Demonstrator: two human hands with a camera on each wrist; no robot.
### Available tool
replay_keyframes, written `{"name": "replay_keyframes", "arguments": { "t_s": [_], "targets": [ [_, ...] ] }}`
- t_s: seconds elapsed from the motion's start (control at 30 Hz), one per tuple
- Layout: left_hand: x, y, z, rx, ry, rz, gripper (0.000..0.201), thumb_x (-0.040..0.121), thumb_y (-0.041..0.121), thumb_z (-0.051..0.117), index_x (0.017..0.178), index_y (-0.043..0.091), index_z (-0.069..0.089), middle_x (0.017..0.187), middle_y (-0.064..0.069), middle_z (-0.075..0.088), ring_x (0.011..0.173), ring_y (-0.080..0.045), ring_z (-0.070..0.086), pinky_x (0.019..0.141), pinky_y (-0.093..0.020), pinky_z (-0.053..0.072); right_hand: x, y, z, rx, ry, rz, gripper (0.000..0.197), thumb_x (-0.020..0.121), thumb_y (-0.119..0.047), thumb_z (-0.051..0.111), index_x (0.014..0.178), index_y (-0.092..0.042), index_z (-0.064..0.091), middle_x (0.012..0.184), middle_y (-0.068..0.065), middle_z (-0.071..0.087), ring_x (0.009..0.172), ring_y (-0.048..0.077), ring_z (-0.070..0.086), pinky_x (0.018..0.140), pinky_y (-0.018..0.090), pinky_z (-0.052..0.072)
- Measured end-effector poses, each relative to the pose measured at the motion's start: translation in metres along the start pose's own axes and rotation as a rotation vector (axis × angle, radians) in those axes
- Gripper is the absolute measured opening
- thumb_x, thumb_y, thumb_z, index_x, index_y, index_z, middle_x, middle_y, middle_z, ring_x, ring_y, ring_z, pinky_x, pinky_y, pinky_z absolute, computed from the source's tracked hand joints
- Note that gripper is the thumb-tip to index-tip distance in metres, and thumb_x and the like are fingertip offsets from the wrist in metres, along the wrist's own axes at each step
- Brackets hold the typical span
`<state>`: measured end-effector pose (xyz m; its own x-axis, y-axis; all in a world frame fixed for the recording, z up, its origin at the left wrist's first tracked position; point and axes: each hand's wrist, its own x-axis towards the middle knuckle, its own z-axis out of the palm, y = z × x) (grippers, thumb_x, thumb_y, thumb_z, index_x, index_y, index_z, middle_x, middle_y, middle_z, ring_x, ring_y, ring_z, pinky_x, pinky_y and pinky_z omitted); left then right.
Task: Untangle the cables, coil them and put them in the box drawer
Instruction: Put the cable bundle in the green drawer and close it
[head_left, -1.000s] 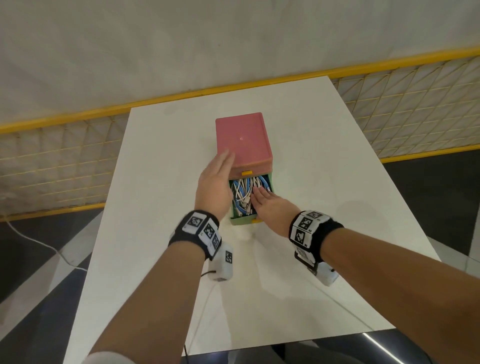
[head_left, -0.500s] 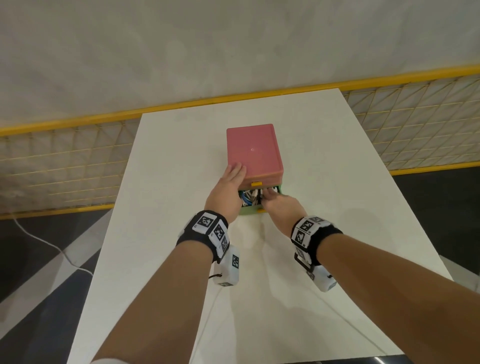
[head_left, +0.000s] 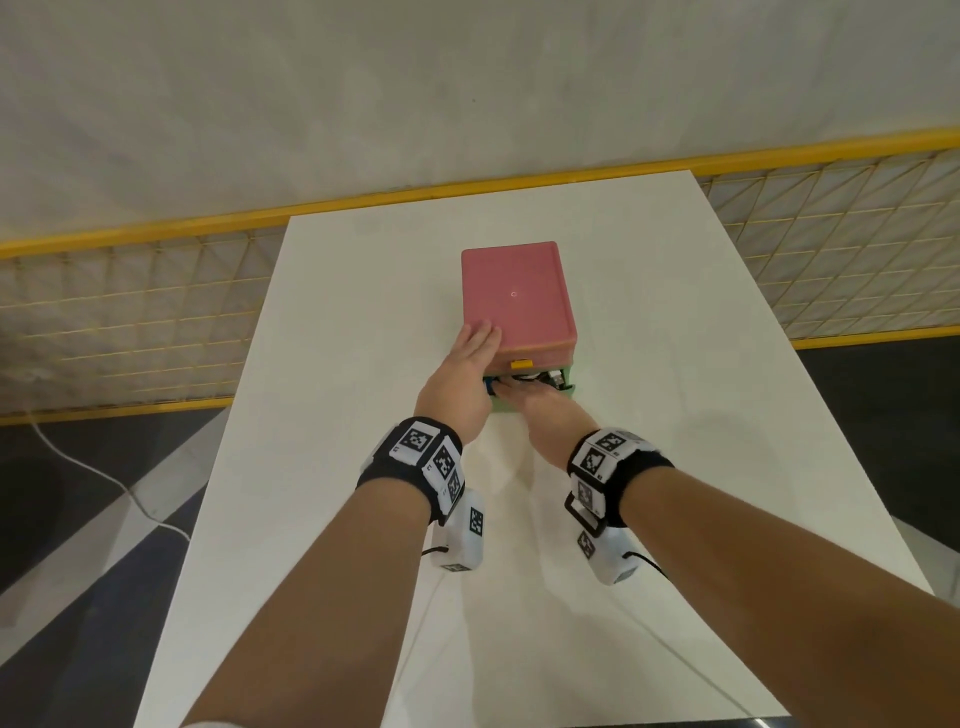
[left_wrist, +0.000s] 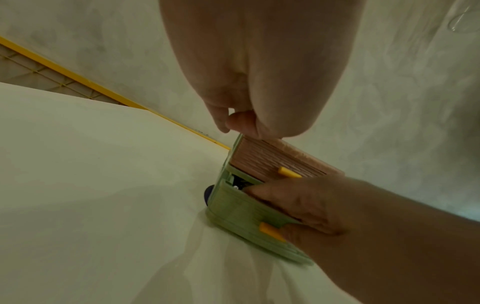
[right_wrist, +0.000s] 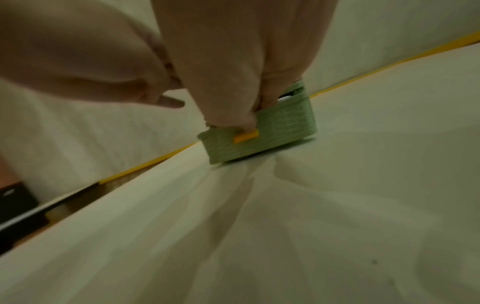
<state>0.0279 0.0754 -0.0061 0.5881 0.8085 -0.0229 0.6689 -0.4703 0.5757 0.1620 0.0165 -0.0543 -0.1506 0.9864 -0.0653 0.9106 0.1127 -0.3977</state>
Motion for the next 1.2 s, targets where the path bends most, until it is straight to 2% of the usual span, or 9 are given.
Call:
{"name": "replay_keyframes", "arguments": {
  "t_s": [0.07, 0.17, 0.33, 0.5, 0.63, 0.73, 0.87, 1.07, 1.2],
  "targets": [
    [-0.001, 0.001, 0.0, -0.01, 0.001, 0.0, 0.08, 0.083, -0.018, 0.036, 0.153, 0.016, 0.022, 0.162, 0.003, 0.013, 0.15, -0.011, 0.002, 0.117, -0.021, 0.009, -0.008, 0.008, -0.002, 0.175, 0.208, -0.008, 0.045, 0.085, 0.007, 0.05, 0.125, -0.012, 0.056, 0.126, 0.009, 0.062, 0.111, 0.027, 0.06, 0.096, 0.037, 0.048],
    [-0.001, 0.0, 0.0, -0.012, -0.004, -0.003, 0.08, 0.084, -0.018, 0.036, 0.154, 0.017, 0.021, 0.162, 0.004, 0.013, 0.15, -0.01, 0.001, 0.118, -0.022, 0.01, -0.026, 0.02, -0.002, 0.209, 0.49, 0.089, 0.03, 0.08, -0.002, 0.063, 0.109, -0.012, 0.063, 0.108, 0.006, 0.068, 0.091, 0.028, 0.064, 0.085, 0.038, 0.05],
    [0.0, 0.001, 0.001, -0.006, 0.003, -0.009, 0.081, 0.083, -0.018, 0.038, 0.154, 0.018, 0.02, 0.162, 0.005, 0.012, 0.15, -0.009, 0.001, 0.118, -0.023, 0.014, -0.027, 0.02, 0.011, -0.171, 0.285, 0.062, 0.054, 0.07, -0.008, 0.07, 0.123, -0.011, 0.058, 0.113, 0.004, 0.068, 0.105, 0.026, 0.062, 0.092, 0.039, 0.045],
    [-0.001, 0.002, 0.001, 0.026, 0.006, -0.019, 0.084, 0.081, -0.018, 0.037, 0.154, 0.019, 0.019, 0.163, 0.006, 0.012, 0.15, -0.008, 0.001, 0.117, -0.027, 0.023, -0.012, 0.014, 0.003, -0.142, 0.179, 0.068, 0.056, 0.076, -0.003, 0.057, 0.13, -0.012, 0.05, 0.125, 0.006, 0.06, 0.115, 0.027, 0.056, 0.107, 0.037, 0.033],
    [-0.002, 0.003, -0.001, 0.015, -0.014, -0.018, 0.085, 0.08, -0.018, 0.038, 0.154, 0.018, 0.019, 0.163, 0.005, 0.012, 0.15, -0.008, 0.0, 0.119, -0.026, 0.02, -0.018, 0.022, -0.006, 0.084, 0.412, 0.145, 0.036, 0.077, -0.013, 0.066, 0.112, -0.017, 0.056, 0.112, 0.002, 0.062, 0.104, 0.023, 0.058, 0.096, 0.038, 0.041],
    [-0.002, 0.002, 0.0, -0.002, -0.01, -0.015, 0.084, 0.08, -0.018, 0.038, 0.154, 0.018, 0.02, 0.163, 0.006, 0.012, 0.15, -0.008, 0.0, 0.119, -0.027, 0.02, -0.019, 0.022, 0.003, 0.206, 0.688, 0.363, 0.081, 0.055, -0.045, 0.084, 0.118, -0.016, 0.042, 0.115, 0.009, 0.048, 0.106, 0.023, 0.048, 0.088, 0.038, 0.044],
    [-0.002, 0.0, -0.001, -0.015, -0.008, -0.001, 0.083, 0.081, -0.017, 0.039, 0.154, 0.018, 0.021, 0.162, 0.005, 0.013, 0.15, -0.009, 0.002, 0.118, -0.025, 0.018, -0.004, 0.02, 0.005, 0.309, 0.64, 0.56, 0.121, 0.041, -0.05, 0.088, 0.139, -0.021, 0.024, 0.13, 0.015, 0.038, 0.121, 0.03, 0.041, 0.099, 0.048, 0.038],
    [-0.001, -0.001, -0.001, -0.031, 0.006, 0.006, 0.084, 0.08, -0.019, 0.037, 0.153, 0.019, 0.025, 0.161, 0.006, 0.017, 0.15, -0.009, 0.004, 0.118, -0.026, 0.02, 0.014, 0.025, 0.0, 0.462, 0.592, 0.517, 0.118, 0.053, -0.029, 0.089, 0.145, -0.024, 0.016, 0.116, 0.009, 0.044, 0.099, 0.03, 0.055, 0.088, 0.05, 0.048],
    [-0.001, -0.001, 0.0, -0.001, 0.001, 0.007, 0.084, 0.08, -0.019, 0.036, 0.153, 0.02, 0.024, 0.162, 0.007, 0.016, 0.149, -0.008, 0.004, 0.115, -0.019, 0.015, 0.008, 0.024, -0.001, 0.482, 0.556, 0.527, 0.112, 0.06, -0.032, 0.084, 0.146, -0.026, 0.013, 0.12, 0.009, 0.043, 0.105, 0.029, 0.052, 0.093, 0.049, 0.044]
  ]
}}
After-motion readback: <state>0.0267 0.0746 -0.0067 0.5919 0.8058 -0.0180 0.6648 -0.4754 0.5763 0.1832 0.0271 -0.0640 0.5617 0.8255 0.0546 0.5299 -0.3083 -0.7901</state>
